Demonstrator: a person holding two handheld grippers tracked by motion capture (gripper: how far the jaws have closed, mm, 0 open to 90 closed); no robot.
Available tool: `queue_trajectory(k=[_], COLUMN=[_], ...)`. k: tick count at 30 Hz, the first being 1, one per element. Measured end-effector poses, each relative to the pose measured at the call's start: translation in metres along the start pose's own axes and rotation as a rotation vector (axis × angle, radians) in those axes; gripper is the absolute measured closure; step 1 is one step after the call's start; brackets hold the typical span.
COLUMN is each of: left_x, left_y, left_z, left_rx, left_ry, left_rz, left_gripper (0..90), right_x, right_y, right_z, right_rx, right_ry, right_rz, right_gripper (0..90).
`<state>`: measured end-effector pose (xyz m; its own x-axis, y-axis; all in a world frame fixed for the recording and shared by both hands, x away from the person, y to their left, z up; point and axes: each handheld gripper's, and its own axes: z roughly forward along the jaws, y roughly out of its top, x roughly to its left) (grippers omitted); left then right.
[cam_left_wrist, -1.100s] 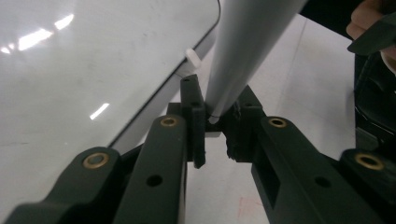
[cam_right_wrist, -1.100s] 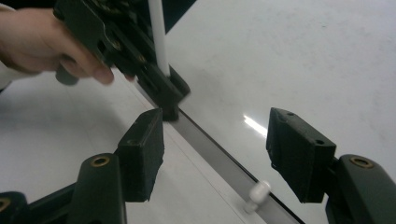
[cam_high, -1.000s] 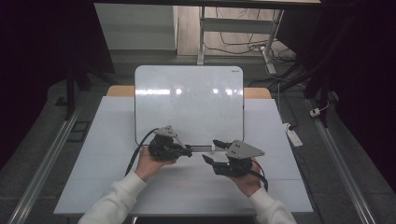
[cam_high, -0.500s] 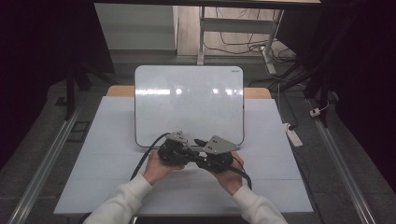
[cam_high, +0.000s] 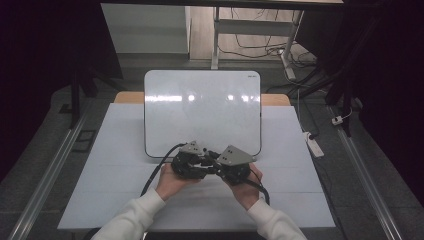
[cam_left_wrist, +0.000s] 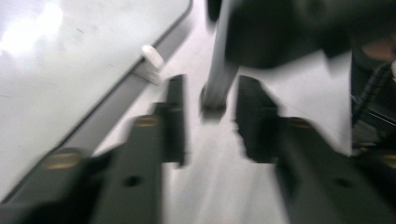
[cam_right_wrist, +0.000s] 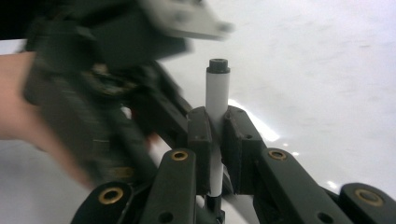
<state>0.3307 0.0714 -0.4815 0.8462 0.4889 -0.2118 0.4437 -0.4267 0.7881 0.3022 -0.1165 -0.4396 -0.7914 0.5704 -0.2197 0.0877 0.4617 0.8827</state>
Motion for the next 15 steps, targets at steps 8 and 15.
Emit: queue_trajectory(k=[8, 15], left_x=[0.001, 0.005], left_y=[-0.025, -0.069], left_z=[-0.052, -0.087], left_rx=[-0.051, -0.039], left_ry=[0.132, 0.194], left_rz=[0.001, -0.057], left_gripper=[39.6, 39.5], right_x=[-0.069, -0.113], right_y=[-0.008, -0.014], right_z=[-0.017, -0.001], right_rx=[0.064, 0.143], right_ry=[-0.14, -0.185], right_rz=[0.176, 0.261], right_gripper=[80.6, 80.6])
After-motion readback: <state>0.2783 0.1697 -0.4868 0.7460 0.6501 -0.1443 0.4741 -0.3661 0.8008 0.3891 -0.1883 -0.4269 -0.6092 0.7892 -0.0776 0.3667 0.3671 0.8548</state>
